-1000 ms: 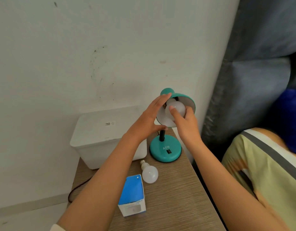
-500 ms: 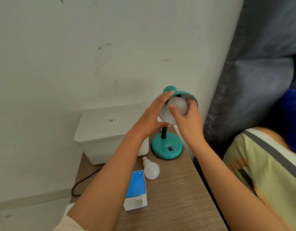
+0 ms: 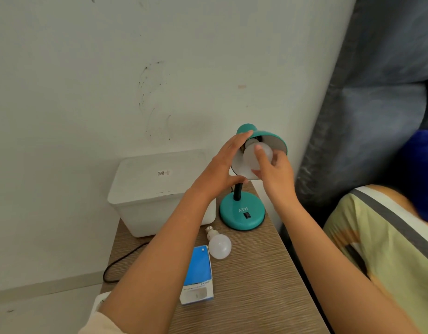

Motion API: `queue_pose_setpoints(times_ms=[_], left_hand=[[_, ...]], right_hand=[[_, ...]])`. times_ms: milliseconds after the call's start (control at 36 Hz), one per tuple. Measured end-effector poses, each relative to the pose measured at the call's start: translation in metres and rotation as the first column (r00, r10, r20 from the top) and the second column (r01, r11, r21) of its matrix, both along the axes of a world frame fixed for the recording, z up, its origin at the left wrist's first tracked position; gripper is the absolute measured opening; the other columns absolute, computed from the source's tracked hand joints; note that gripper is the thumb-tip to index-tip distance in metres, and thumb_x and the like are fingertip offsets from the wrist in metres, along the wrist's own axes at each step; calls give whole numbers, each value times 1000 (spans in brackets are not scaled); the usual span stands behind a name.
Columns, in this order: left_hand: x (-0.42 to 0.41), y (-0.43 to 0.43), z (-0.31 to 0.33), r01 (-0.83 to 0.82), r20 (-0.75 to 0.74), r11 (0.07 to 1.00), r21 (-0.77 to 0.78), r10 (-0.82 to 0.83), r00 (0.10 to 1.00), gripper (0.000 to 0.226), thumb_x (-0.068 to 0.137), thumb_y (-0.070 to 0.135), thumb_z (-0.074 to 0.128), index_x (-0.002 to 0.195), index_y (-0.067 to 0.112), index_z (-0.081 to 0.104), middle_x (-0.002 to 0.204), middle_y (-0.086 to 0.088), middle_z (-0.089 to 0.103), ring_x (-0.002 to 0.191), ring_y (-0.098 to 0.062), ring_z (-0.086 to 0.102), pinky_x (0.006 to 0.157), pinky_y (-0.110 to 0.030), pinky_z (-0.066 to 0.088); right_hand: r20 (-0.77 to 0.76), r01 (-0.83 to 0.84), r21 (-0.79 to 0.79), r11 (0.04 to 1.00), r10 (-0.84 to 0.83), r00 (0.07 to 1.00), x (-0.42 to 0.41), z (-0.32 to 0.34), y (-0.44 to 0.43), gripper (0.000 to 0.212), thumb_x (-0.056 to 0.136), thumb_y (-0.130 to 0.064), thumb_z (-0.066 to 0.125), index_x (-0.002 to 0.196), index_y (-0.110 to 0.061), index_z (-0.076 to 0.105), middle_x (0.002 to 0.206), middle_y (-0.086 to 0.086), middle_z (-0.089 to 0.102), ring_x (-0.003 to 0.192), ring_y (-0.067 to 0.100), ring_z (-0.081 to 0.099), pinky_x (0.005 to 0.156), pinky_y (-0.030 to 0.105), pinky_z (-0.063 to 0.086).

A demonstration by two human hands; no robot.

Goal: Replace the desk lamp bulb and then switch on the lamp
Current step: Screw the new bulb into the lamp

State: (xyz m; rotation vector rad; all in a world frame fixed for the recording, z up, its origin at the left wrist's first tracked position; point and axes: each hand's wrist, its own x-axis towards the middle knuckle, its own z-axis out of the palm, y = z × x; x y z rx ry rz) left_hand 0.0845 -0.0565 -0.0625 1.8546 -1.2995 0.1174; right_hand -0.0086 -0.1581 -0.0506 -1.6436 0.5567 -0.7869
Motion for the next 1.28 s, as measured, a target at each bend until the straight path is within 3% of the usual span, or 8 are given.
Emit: queue_pose_setpoints(times_ms=[83, 194, 333, 556, 722, 833, 944, 1278], left_hand=[[1, 0, -1, 1, -4, 1000, 2, -1, 1000, 100, 69, 5, 80, 141, 37, 19, 143, 17, 23, 127, 12, 21, 100, 3, 18], [2, 0, 0, 2, -28, 1000, 6, -2, 1000, 102, 68, 4, 80, 142, 38, 19, 148, 15, 25, 129, 10, 21, 101, 2, 17], [1, 0, -1, -2, -21, 1000, 2, 2, 1000, 100, 69, 5, 80, 144, 34, 20, 149, 11, 25, 128, 11, 21, 101, 2, 17], [1, 2, -2, -11, -22, 1000, -21, 11, 1000, 99, 71, 6, 79, 140, 40, 18, 153, 5, 25, 134, 1, 25, 105, -4, 20], [0, 1, -3, 2, -27, 1000, -13, -2, 1000, 100, 68, 3, 79, 142, 35, 20, 144, 17, 24, 128, 11, 22, 101, 1, 19], [-1, 0, -3, 3, -33, 1000, -20, -3, 999, 99, 70, 3, 79, 141, 39, 19, 148, 12, 26, 130, 9, 23, 103, 0, 20], [-2, 2, -1, 4, -25, 1000, -25, -5, 1000, 97, 71, 5, 78, 140, 39, 19, 150, 7, 27, 129, 9, 23, 103, 0, 20], [-1, 0, -1, 13, -30, 1000, -17, -14, 999, 98, 70, 3, 79, 140, 38, 19, 143, 16, 25, 128, 9, 23, 101, 1, 20]], right_hand=[[14, -20, 132, 991, 18, 1000, 2, 3, -2, 50, 89, -48, 49, 121, -10, 48, 117, 4, 55, 86, 13, 63, 89, 39, 55], [19, -48, 9, 999, 48, 999, 1, 0, -1, 55, 80, -36, 67, 124, -16, 42, 117, 1, 55, 108, 18, 57, 93, 42, 52], [-7, -31, 33, 999, 31, 999, 2, 2, 0, 38, 86, -42, 59, 111, -18, 44, 113, 2, 55, 94, 13, 60, 86, 34, 54], [74, 36, -382, 924, -8, 997, -1, -3, 6, 54, 79, -25, 69, 126, -16, 43, 123, 1, 54, 108, 12, 52, 87, 25, 47], [56, 29, -173, 985, -20, 998, 0, 1, 0, 46, 84, -41, 61, 120, -16, 45, 106, -6, 55, 92, 11, 59, 91, 38, 53], [15, 39, -289, 957, -37, 999, 1, -4, 4, 56, 83, -35, 65, 127, -13, 39, 118, -2, 50, 107, 12, 52, 90, 26, 46], [-11, 38, -339, 940, -44, 999, 2, -10, 1, 41, 86, -41, 59, 114, -16, 43, 102, -5, 56, 90, 13, 64, 88, 39, 55], [24, 15, -200, 980, -11, 1000, 5, -9, -3, 47, 83, -36, 64, 119, -14, 44, 117, 3, 55, 99, 14, 59, 86, 30, 53]])
